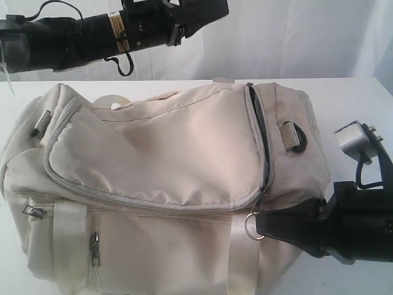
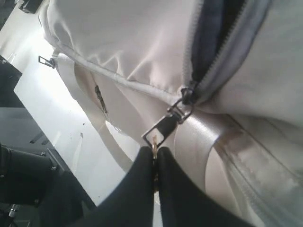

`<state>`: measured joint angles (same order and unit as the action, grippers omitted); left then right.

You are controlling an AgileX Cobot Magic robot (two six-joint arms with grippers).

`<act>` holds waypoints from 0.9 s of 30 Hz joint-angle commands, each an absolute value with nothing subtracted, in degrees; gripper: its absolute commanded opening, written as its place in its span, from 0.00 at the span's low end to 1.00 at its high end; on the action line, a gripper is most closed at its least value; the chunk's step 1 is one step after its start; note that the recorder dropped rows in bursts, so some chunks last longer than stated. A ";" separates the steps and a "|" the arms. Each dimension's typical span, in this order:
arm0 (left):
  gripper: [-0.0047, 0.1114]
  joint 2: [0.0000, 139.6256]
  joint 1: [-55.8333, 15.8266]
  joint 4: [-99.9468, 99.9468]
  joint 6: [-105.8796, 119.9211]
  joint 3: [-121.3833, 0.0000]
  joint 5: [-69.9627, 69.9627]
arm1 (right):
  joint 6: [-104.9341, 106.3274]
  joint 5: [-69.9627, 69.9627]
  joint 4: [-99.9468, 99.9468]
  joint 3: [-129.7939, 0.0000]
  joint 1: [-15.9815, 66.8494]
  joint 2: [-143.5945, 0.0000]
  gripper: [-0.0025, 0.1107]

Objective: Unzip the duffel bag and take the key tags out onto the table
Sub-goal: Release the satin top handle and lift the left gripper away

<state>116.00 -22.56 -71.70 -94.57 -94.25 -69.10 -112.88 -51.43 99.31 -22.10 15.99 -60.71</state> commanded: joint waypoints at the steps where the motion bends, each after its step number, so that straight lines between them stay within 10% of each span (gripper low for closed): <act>1: 0.59 112.97 -22.33 -86.95 -99.93 -94.26 -69.96 | -112.10 -52.22 99.95 -21.91 15.98 -60.67 0.02; 18: 0.55 97.45 -22.33 -99.95 -109.27 -82.00 -69.96 | -112.10 -49.82 99.95 -21.91 15.98 -60.67 0.02; 27: 0.55 79.47 -24.70 -98.70 -102.83 -51.52 -69.96 | -110.70 -50.45 99.95 -21.91 15.98 -60.67 0.02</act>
